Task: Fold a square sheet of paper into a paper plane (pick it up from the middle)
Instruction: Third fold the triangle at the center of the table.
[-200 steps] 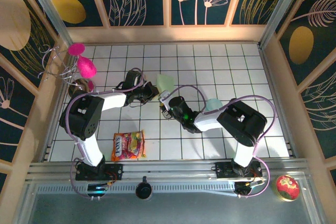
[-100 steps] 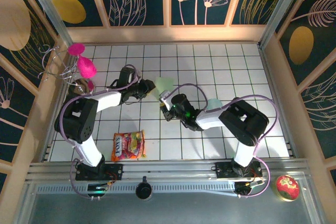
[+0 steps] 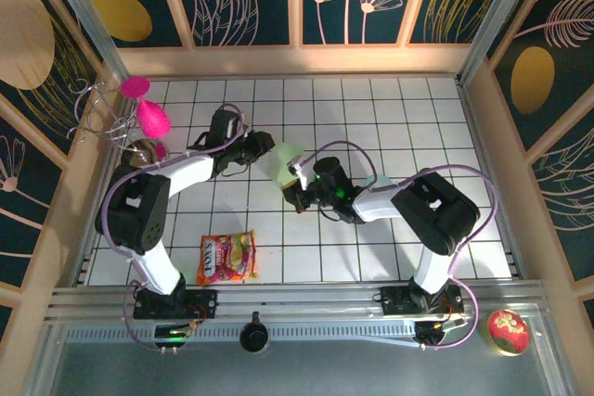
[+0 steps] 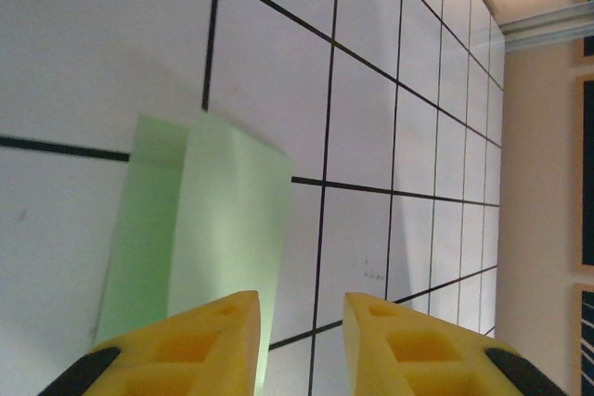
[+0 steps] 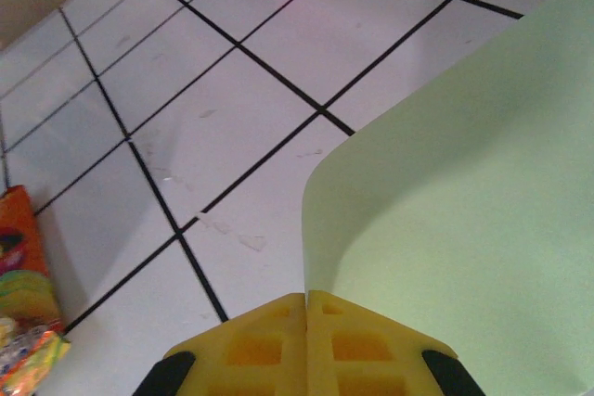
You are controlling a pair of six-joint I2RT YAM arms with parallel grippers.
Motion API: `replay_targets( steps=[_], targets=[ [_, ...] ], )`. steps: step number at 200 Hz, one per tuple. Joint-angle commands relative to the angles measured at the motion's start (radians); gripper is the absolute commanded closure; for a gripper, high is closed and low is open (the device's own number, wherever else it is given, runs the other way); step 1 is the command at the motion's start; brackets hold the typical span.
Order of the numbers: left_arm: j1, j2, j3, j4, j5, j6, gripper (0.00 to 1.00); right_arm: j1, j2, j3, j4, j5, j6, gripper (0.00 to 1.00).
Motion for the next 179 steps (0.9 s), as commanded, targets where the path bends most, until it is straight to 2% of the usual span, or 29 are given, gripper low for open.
replay_targets(
  steps=[1,48,103,142,179],
  targets=[
    [-0.025,0.083,0.078,-0.083,0.013,0.084,0.73,-0.010,0.001,-0.005,0.042,-0.095,0.054,1.00],
    [-0.054,0.221,0.213,-0.227,-0.068,0.183,0.82,-0.016,0.029,0.012,0.020,-0.125,0.085,1.00],
    [-0.062,0.322,0.296,-0.337,-0.129,0.251,0.86,-0.034,0.056,0.047,-0.040,-0.121,0.113,1.00],
    [-0.065,0.359,0.310,-0.368,-0.160,0.272,0.88,-0.061,0.067,0.069,-0.079,-0.107,0.157,1.00],
    [-0.065,0.372,0.308,-0.375,-0.165,0.277,0.90,-0.068,0.075,0.112,-0.155,-0.043,0.163,1.00]
  ],
)
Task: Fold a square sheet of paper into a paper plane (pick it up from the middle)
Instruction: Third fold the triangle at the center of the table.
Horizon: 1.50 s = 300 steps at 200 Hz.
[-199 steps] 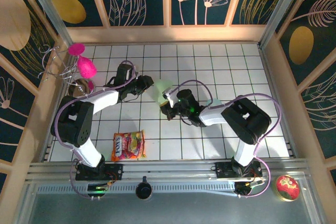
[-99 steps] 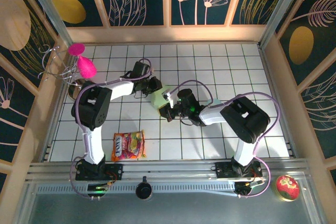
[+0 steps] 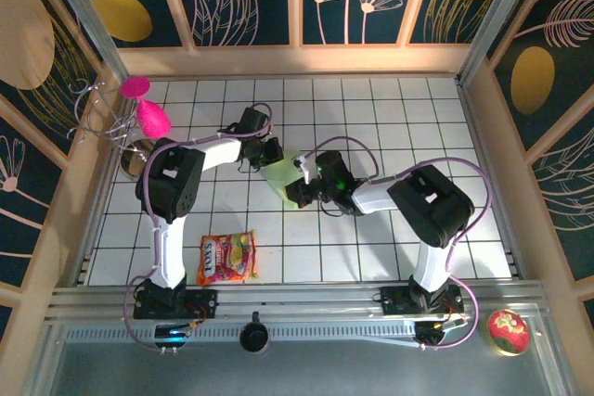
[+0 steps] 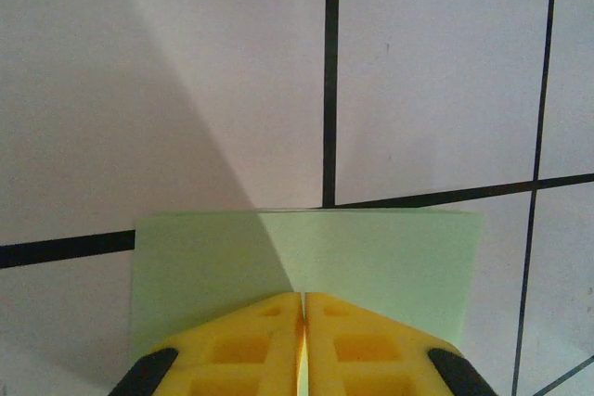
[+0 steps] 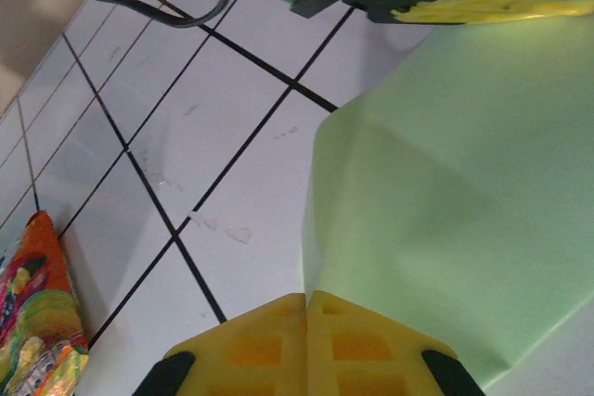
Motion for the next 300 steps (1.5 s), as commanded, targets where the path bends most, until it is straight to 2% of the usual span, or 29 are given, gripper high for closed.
replay_targets(
  steps=[1,74,166,212,300],
  targets=[
    [-0.006,0.049,0.004,-0.069,-0.041,0.026,0.90,-0.006,0.016,0.048,-0.068,0.050,0.020,1.00],
    [-0.005,0.049,0.012,-0.071,-0.042,0.028,0.90,-0.003,0.034,0.117,-0.192,0.198,0.023,1.00],
    [-0.006,-0.042,0.031,-0.015,-0.027,0.002,0.86,0.003,0.015,0.134,-0.308,0.138,0.059,1.00],
    [-0.006,0.032,0.048,-0.018,-0.016,0.007,0.89,0.004,0.014,0.145,-0.325,0.143,0.067,1.00],
    [-0.006,0.062,0.035,-0.035,-0.029,0.017,0.92,0.006,0.043,0.184,-0.348,0.168,0.062,1.00]
  ],
)
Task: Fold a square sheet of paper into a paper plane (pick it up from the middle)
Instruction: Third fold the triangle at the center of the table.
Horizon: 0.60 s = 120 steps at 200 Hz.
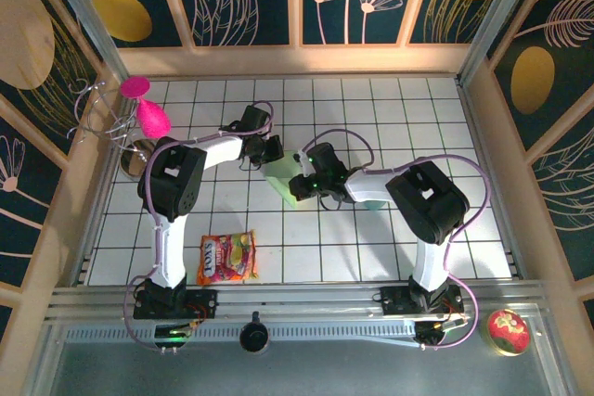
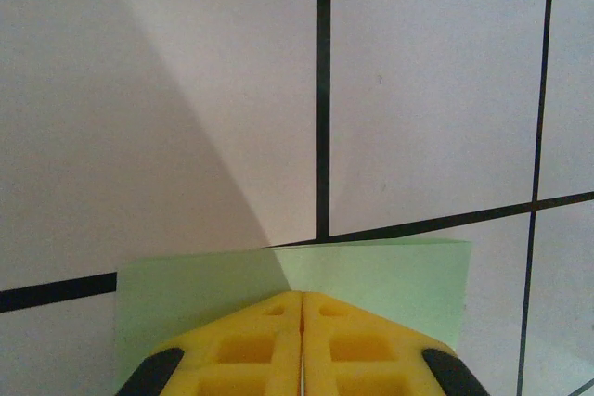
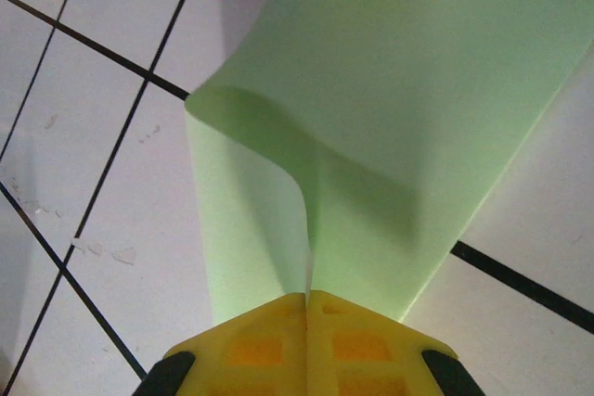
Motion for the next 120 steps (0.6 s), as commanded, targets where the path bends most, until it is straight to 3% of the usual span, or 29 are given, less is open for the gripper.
replay_targets(
  steps=[1,120],
  targets=[
    [-0.004,0.043,0.001,-0.027,-0.013,0.007,0.93,0.005,0.010,0.027,-0.027,0.015,0.011,1.00],
    [-0.004,0.039,0.001,-0.026,-0.011,0.007,0.93,0.006,0.030,0.041,-0.050,0.026,0.013,1.00]
  ],
)
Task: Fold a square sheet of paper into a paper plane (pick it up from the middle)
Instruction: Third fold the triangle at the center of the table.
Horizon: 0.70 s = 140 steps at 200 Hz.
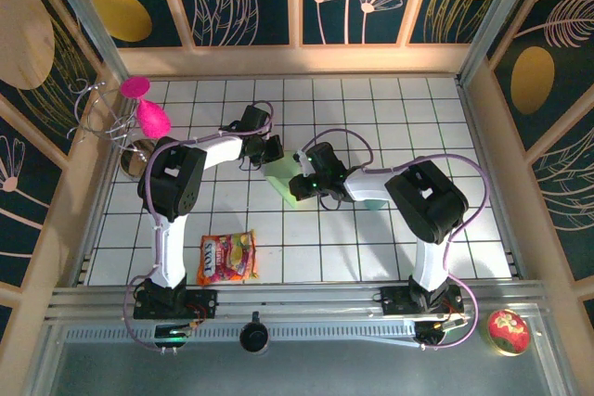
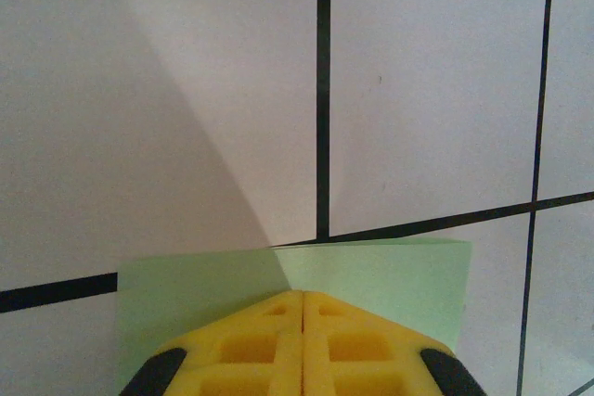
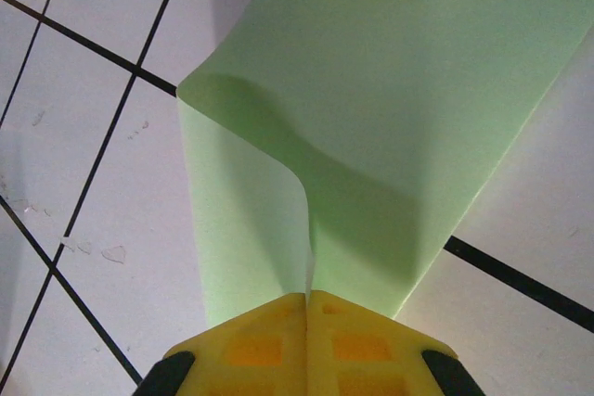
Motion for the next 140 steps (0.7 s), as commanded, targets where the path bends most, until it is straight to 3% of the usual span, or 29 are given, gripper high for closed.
replay_targets(
  steps=[1,140],
  targets=[
    [-0.004,0.038,0.001,-0.026,-0.011,0.007,0.93,0.006,0.022,0.031,-0.022,0.019,0.013,1.00],
    [-0.003,-0.014,0.009,-0.033,-0.025,0.004,0.90,0.006,0.046,0.032,-0.040,0.033,0.014,1.00]
  ],
)
